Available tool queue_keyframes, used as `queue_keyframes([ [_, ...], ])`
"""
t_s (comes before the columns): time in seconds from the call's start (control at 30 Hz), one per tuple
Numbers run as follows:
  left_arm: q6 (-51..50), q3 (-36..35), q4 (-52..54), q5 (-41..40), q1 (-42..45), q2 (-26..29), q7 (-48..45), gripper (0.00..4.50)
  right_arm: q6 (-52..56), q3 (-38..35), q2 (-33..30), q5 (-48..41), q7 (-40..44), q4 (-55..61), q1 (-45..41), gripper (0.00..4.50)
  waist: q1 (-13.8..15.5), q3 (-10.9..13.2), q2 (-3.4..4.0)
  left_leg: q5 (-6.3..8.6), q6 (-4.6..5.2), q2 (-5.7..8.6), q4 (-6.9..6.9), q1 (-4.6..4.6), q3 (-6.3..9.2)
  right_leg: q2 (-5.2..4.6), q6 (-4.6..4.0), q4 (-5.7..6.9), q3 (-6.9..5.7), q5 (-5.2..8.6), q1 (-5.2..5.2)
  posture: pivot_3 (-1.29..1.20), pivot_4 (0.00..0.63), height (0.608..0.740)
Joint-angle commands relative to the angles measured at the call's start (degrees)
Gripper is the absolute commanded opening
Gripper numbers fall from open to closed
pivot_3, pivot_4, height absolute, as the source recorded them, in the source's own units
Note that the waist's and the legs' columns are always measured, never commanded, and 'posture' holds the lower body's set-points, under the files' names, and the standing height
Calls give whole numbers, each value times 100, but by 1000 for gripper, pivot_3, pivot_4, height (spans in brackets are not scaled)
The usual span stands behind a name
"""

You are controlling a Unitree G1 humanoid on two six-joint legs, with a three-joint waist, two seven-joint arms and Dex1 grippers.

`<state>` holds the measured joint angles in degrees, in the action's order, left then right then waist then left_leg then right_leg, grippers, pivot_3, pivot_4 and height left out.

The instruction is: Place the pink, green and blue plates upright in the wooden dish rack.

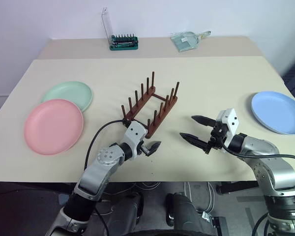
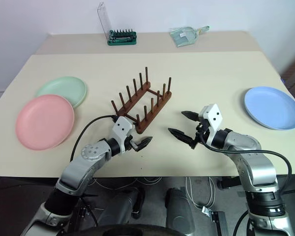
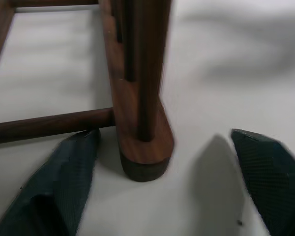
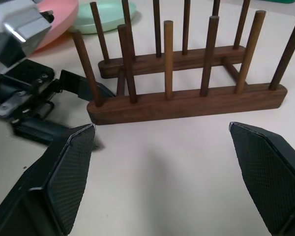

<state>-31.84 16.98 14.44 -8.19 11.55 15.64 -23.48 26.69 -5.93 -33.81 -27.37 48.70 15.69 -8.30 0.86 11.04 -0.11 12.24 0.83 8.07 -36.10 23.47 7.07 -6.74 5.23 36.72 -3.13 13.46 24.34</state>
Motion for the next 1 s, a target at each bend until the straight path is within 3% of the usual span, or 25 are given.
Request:
queue_keyframes([
  [0.03, 10, -56, -220, 62, -68, 11, -21, 2206, 72, -7, 12, -134, -51, 175, -239, 4500, -8, 0, 0, 0, 0, 0, 1, 0, 0, 0, 1, 0, 0, 0, 0, 0, 150, 740],
  [0.13, 124, -113, -351, 117, -40, 13, -45, 844, 96, -2, -8, -126, -55, 128, -305, 4500, 2, -1, 0, 0, 2, 0, 4, 0, 0, 0, 2, -5, -2, -1, 0, 0, 150, 740],
  [0.17, 175, -114, -395, 158, -23, 41, -69, 774, 90, -6, -41, -99, -54, 119, -290, 4500, 10, -1, 0, 0, 2, 0, 4, 0, 0, 1, 3, -6, -2, -1, 0, 0, 150, 740],
  [0.3, 670, -127, -518, 205, 51, 303, -502, 774, 46, 12, -400, 203, 14, 102, -28, 4500, 15, -2, -2, 1, 4, 0, 3, 0, 0, 1, 8, -16, -5, -4, -7, 0, 150, 740],
  [0.57, 1489, -146, -770, -402, 664, 1234, -2691, 774, 71, -254, -825, 236, -5, 356, 709, 4500, 1, -1, -1, 3, 17, -1, 11, 6, 0, 2, 8, -34, -6, -5, -3, 0, 150, 740],
  [0.83, 2007, -53, -1866, -347, 1427, 1265, -3745, 774, -54, -310, -714, 334, -251, 510, 1018, 4500, 16, 1, -3, 7, 30, 0, 7, 13, 0, 2, 16, -53, -7, -11, -8, 0, 150, 740],
  [1.0, 2106, -221, -2293, -224, 1543, 1263, -3596, 3178, -121, -308, -684, 370, -349, 558, 1110, 4500, -19, 1, -4, 8, 41, 0, 8, 13, -1, 2, 19, -55, -6, -14, -7, 0, 150, 740],
])
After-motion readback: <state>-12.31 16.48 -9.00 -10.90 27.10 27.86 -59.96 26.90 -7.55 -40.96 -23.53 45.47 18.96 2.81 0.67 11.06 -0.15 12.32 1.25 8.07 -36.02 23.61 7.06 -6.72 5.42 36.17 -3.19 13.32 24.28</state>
